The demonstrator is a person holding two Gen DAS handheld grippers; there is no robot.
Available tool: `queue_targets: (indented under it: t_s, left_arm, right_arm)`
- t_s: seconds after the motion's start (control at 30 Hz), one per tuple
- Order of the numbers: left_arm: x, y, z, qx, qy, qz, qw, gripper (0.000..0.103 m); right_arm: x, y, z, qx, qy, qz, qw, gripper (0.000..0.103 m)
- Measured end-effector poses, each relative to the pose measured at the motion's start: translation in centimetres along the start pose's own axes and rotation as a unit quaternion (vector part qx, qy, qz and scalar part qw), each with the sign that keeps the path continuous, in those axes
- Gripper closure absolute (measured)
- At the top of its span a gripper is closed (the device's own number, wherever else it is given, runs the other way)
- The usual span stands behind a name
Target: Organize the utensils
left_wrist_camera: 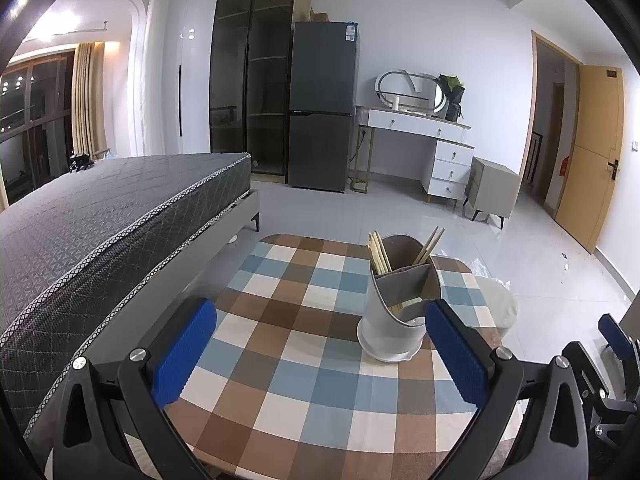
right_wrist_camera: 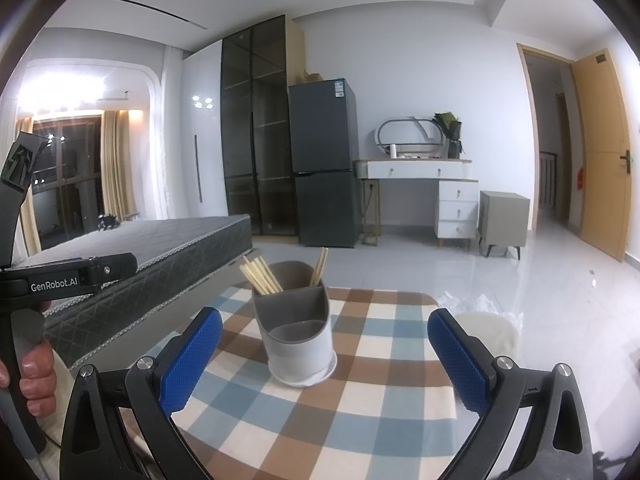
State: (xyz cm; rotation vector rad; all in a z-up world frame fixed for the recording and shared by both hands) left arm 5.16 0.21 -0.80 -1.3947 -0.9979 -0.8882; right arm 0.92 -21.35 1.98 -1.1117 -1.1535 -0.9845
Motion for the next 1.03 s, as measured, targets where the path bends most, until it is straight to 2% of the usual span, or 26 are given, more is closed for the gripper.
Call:
queue_targets:
  t_s: [0.83,1.03]
  left_arm:
    - [-0.65,0.31,0.51,-0.001,-0.025,0.023,0.9994,0.001]
    - [-0.56,-0.14,0.15,-0.002,-0.01,0.006,0.9999,0.001]
  right_arm:
    - [-0.29,0.31,0.2,0.0,-0.004,0.009,1.0,0.0]
    - [-0.66,0.54,0.27,-0.001,-0.007,0.017,1.0,0.0]
Point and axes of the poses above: each gripper's, at about its wrist camera, not at the fingertips, and y roughly the way its jaws point, z to its left, x to its top, the point moved 9 cm from there along y, roughly the way its jaws point, and after that the axes turned 9 degrees about -z, right-handed, at the moved point
